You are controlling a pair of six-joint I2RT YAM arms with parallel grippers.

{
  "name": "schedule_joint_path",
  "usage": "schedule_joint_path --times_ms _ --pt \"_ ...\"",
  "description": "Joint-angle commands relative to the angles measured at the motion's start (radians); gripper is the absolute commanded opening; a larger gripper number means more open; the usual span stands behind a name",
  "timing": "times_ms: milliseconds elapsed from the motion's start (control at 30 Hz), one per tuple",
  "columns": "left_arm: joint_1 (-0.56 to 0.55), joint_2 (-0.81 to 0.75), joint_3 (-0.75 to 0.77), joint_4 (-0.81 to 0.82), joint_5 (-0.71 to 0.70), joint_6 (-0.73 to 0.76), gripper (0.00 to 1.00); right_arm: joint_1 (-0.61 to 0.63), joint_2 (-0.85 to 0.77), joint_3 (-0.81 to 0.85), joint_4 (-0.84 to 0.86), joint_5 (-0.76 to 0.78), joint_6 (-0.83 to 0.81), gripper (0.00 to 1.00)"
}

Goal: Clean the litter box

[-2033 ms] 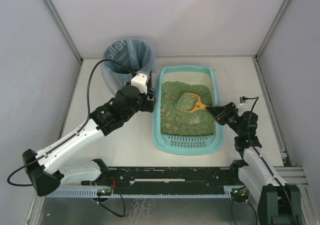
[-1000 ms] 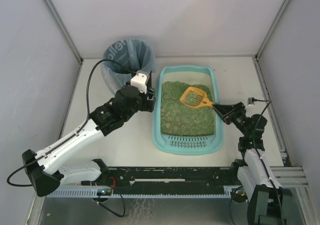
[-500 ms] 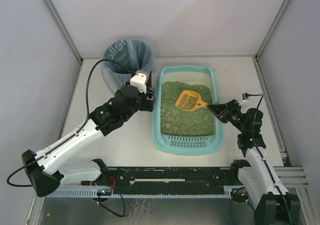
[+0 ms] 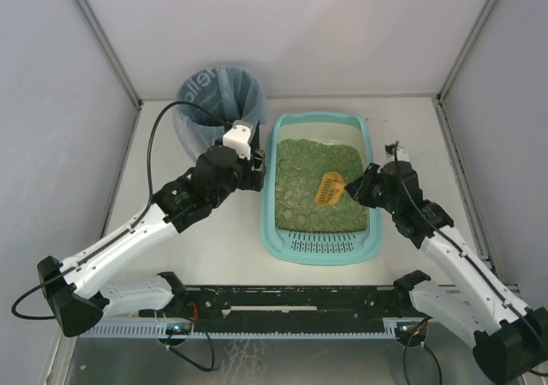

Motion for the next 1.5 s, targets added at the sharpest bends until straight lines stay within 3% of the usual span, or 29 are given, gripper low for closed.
schedule_joint_path --times_ms 0,367,633,767,967,1133,1467 --pt "0.007 -0.015 0.020 0.034 -0.011 0.017 0.72 0.085 0.081 0.141 -0.192 0.221 -0.121 0.00" --pt "0.007 -0.016 0.021 0.031 -0.013 0.017 0.72 0.091 0.239 0.138 -0.144 0.091 -0.115 0.00" --pt "0.008 -0.022 0.020 0.030 -0.014 0.019 0.72 0.031 0.253 -0.026 0.177 -0.153 0.044 0.00" --pt "0.009 -0.022 0.021 0.030 -0.011 0.020 0.72 0.062 0.345 -0.079 0.352 -0.278 0.133 0.00" --pt "0.008 -0.022 0.021 0.030 -0.014 0.019 0.72 0.089 0.418 -0.116 0.497 -0.319 0.199 0.00" --pt "0.009 -0.022 0.021 0.030 -0.012 0.020 0.72 0.055 0.366 -0.162 0.552 -0.311 0.227 0.00" --pt "0.009 -0.023 0.020 0.031 -0.013 0.019 0.72 -0.080 0.111 -0.319 0.688 -0.341 0.322 0.00"
